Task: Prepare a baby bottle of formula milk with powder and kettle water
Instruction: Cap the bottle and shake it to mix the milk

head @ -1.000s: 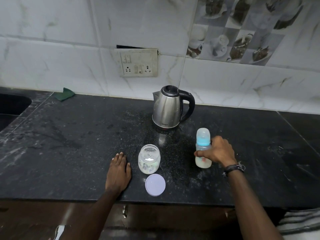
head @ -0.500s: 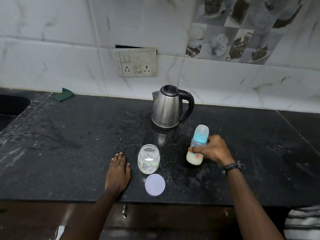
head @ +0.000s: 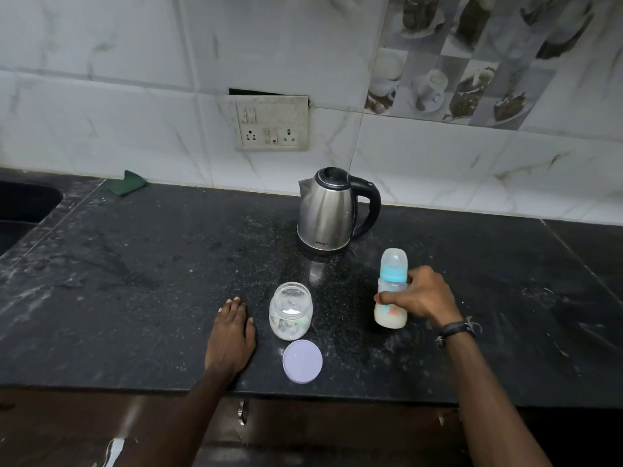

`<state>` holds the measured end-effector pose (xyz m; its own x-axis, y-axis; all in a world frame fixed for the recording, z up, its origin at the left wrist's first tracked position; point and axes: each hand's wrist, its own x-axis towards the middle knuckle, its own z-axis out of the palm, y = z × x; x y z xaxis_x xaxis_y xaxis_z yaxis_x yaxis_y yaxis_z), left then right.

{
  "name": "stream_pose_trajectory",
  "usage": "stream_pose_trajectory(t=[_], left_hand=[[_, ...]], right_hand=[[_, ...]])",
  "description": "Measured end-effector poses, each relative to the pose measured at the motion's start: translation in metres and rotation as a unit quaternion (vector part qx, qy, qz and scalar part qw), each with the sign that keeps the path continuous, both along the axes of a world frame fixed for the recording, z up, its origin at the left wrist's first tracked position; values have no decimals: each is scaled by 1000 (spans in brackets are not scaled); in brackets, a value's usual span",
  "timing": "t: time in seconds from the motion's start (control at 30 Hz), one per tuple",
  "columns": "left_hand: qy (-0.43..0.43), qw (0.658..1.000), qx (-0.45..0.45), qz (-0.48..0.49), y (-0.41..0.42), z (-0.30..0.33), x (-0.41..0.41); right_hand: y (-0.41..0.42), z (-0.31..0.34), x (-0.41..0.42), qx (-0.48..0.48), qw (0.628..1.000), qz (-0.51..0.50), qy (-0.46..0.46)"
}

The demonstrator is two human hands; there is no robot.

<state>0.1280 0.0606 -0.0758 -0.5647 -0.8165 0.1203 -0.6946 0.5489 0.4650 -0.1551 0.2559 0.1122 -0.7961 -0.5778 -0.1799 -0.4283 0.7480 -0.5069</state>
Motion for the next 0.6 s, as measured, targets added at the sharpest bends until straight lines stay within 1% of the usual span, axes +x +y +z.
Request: stream_pose_trajectory(t=[0.07, 0.17, 0.27, 0.37, 0.4, 0.47, 0.6], left_hand=[[-2, 1000, 3, 0, 0, 0, 0], [1, 1000, 1, 1, 1, 0, 1], [-2, 1000, 1, 1, 1, 2, 0], [-1, 1000, 5, 4, 1, 1, 1], [-1, 1000, 2, 3, 1, 2, 1], [-1, 1000, 2, 1, 1, 3, 0], [1, 1000, 0, -1, 0, 2, 2]], right_hand=[[-1, 1, 0, 1, 1000, -6, 28], [-1, -1, -2, -25, 1000, 7, -13], [1, -1, -2, -16, 1000, -8, 19], [2, -1, -3, -41, 999, -5, -25], [3, -1, -4, -38, 999, -7, -22], [4, 0, -5, -34, 999, -10, 15], [3, 0, -5, -51, 998, 15, -40]])
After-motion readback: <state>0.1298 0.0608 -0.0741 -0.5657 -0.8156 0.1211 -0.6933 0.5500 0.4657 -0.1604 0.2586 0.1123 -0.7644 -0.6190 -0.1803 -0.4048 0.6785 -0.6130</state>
